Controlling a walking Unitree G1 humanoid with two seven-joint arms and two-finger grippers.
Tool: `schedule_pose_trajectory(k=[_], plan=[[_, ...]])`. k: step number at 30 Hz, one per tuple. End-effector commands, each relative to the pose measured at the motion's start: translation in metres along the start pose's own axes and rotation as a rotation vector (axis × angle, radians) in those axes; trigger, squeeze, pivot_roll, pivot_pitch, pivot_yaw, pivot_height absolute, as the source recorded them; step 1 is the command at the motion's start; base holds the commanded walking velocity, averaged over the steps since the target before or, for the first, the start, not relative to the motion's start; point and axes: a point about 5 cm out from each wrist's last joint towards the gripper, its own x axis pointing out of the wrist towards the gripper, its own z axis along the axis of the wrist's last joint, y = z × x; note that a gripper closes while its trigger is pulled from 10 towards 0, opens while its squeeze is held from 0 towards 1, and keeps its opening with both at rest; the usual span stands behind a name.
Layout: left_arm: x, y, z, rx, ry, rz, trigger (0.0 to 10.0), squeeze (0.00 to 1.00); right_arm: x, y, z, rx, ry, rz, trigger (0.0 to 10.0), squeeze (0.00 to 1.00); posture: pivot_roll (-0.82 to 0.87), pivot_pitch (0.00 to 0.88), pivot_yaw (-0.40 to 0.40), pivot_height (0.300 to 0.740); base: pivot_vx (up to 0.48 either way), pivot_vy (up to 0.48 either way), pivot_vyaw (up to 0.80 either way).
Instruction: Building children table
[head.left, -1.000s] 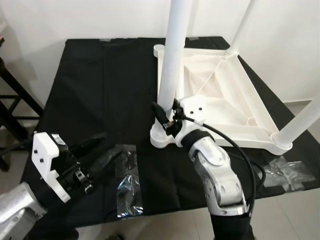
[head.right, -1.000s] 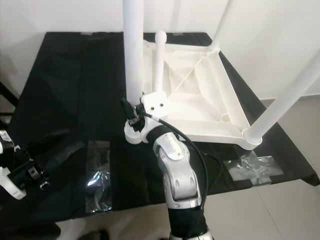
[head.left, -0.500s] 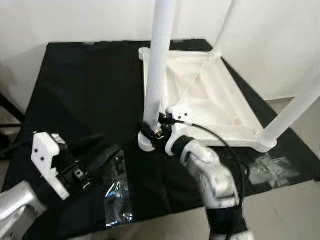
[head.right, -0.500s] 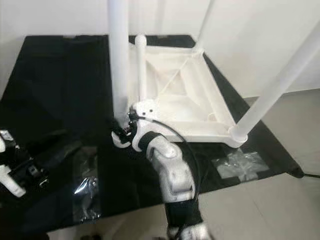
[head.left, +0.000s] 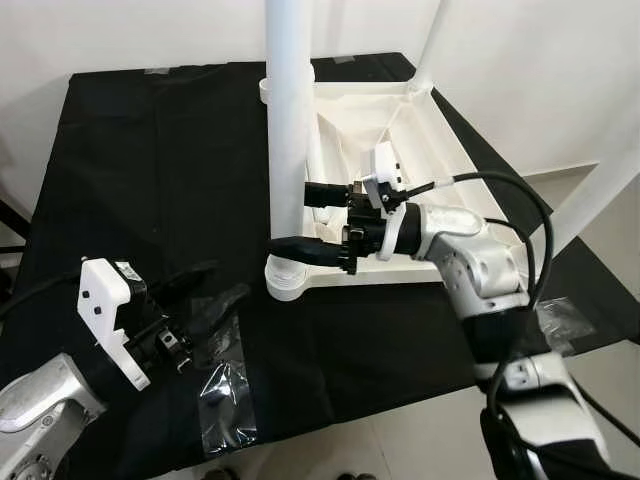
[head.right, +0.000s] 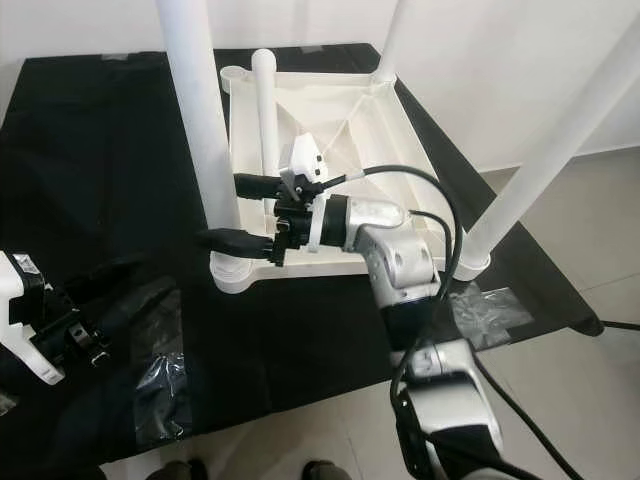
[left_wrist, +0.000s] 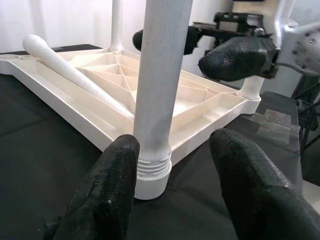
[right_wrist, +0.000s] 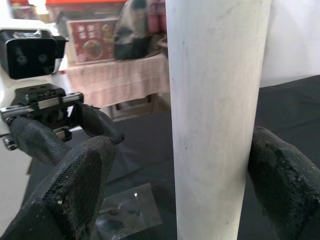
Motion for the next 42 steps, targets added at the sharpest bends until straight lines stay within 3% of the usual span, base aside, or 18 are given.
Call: schedule_pose_trajectory(k=[1,2,3,4,17,20,22,23,25,26,28,32,36,37,38,40,41,42], plan=[[-0.001,0.000,-0.001,0.007,0.009,-0.005,10.0,0.00,0.005,0.002,-0.004,0.011,0.010,0.046,10.0,0.00,0.08,0.172,-0.047,0.740,0.000,0.000,0.00],[-0.001,0.001,-0.001,0.007,0.010,-0.006,10.0,0.00,0.005,-0.002,-0.004,0.019,0.011,0.048,10.0,0.00,0.09,0.170,-0.045,0.740,0.000,0.000,0.00],[0.000,0.002,-0.002,0.006,0.011,-0.006,10.0,0.00,0.005,-0.005,-0.004,0.033,0.004,0.057,0.7,0.00,0.10,0.168,-0.046,0.740,0.000,0.000,0.00],[0.000,0.002,-0.002,0.004,0.012,-0.006,10.0,0.00,0.004,-0.006,-0.004,0.062,-0.016,0.078,0.0,0.00,0.10,0.165,-0.048,0.740,0.000,0.000,0.00],[0.001,0.002,-0.004,-0.001,0.008,-0.011,10.0,0.00,-0.019,-0.003,-0.014,0.069,-0.009,0.064,0.0,0.00,0.10,0.160,-0.055,0.740,0.000,0.000,0.00],[0.000,0.003,-0.003,-0.002,0.007,-0.011,10.0,0.00,-0.023,0.010,-0.027,0.087,0.038,-0.070,0.0,0.00,0.08,0.166,-0.063,0.740,0.000,0.000,0.00],[-0.003,0.004,-0.002,-0.001,0.008,-0.009,10.0,0.00,-0.011,0.028,-0.052,0.117,0.121,-0.409,0.0,0.00,0.08,0.173,-0.065,0.740,0.000,0.000,0.00],[-0.003,0.004,-0.002,-0.001,0.008,-0.009,10.0,0.00,-0.011,0.028,-0.052,0.117,0.121,-0.409,0.0,0.00,0.08,0.173,-0.065,0.740,0.000,0.000,0.00],[-0.005,0.006,-0.001,0.000,0.010,-0.008,10.0,0.00,-0.002,0.067,-0.085,0.230,0.203,-0.815,0.0,0.00,0.07,0.182,-0.045,0.740,0.000,0.000,0.00],[-0.005,0.007,-0.001,0.000,0.012,-0.008,10.0,0.00,-0.004,0.078,-0.091,0.228,0.229,-0.922,0.0,0.00,0.07,0.180,-0.045,0.740,0.000,0.000,0.00],[-0.004,0.007,-0.002,0.000,0.012,-0.009,10.0,0.00,-0.004,0.083,-0.093,0.221,0.242,-0.966,0.0,0.00,0.07,0.180,-0.045,0.740,0.000,0.000,0.00],[-0.003,0.006,-0.003,-0.001,0.018,-0.020,10.0,0.00,-0.005,0.066,-0.088,0.145,0.232,-1.009,0.0,0.00,0.08,0.160,-0.046,0.740,0.000,0.000,0.00],[-0.003,0.006,-0.004,-0.001,0.018,-0.020,10.0,0.00,-0.006,0.066,-0.088,0.148,0.246,-1.052,0.0,0.00,0.08,0.160,-0.048,0.740,0.000,0.000,0.00],[-0.004,0.006,-0.004,-0.001,0.017,-0.018,10.0,0.00,-0.005,0.068,-0.087,0.153,0.253,-1.061,1.3,0.00,0.08,0.159,-0.045,0.740,0.000,0.000,0.00],[-0.004,0.006,-0.004,-0.001,0.017,-0.017,10.0,0.00,-0.004,0.068,-0.085,0.154,0.256,-1.065,10.0,0.00,0.08,0.157,-0.043,0.740,0.000,0.000,0.00],[-0.004,0.006,-0.004,-0.001,0.016,-0.017,10.0,0.00,-0.001,0.070,-0.082,0.162,0.241,-1.059,10.0,0.00,0.07,0.157,-0.043,0.740,0.000,0.000,0.00],[-0.003,0.006,-0.004,-0.002,0.015,-0.018,10.0,0.00,0.000,0.068,-0.075,0.163,0.210,-1.054,10.0,1.00,0.07,0.153,-0.044,0.740,0.000,0.000,0.00],[-0.003,0.006,-0.004,-0.002,0.015,-0.020,10.0,0.00,0.000,0.067,-0.071,0.161,0.192,-1.058,10.0,1.00,0.07,0.153,-0.044,0.740,0.000,0.000,0.00]])
